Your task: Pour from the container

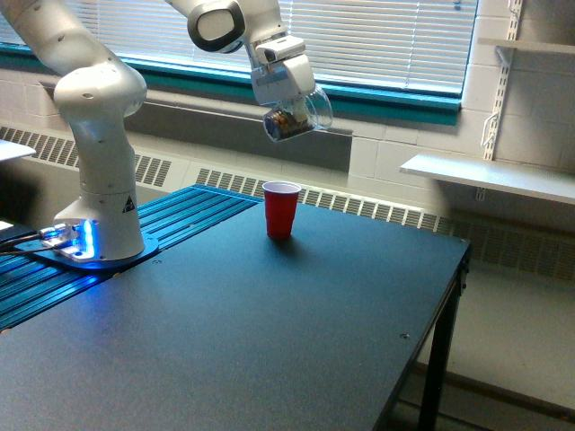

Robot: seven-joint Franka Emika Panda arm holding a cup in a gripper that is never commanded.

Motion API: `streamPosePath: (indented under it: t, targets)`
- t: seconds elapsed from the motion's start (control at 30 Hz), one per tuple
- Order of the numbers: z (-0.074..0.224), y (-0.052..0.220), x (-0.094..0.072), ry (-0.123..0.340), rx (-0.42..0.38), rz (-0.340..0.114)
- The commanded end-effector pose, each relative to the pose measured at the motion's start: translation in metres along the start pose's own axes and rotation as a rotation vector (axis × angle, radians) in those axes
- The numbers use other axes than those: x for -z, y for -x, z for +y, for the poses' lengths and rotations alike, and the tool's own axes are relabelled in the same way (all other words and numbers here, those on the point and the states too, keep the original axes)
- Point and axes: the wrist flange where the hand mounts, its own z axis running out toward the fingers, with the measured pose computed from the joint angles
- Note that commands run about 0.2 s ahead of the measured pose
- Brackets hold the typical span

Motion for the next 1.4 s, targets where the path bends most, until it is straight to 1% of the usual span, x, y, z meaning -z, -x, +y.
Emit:
streamPosePath:
  t: [0.03,0.5,0.9,1.07,1.4]
  targets:
    - [0.002,0.011,0.002,-0.003,0.088,-0.018]
    - [0.004,0.027,0.002,0.002,0.165,-0.064]
    - [-0.007,0.033,-0.004,0.002,0.243,-0.105]
    - [-0.013,0.034,-0.007,-0.004,0.265,-0.117]
    - [-0.021,0.037,-0.011,0.001,0.313,-0.145]
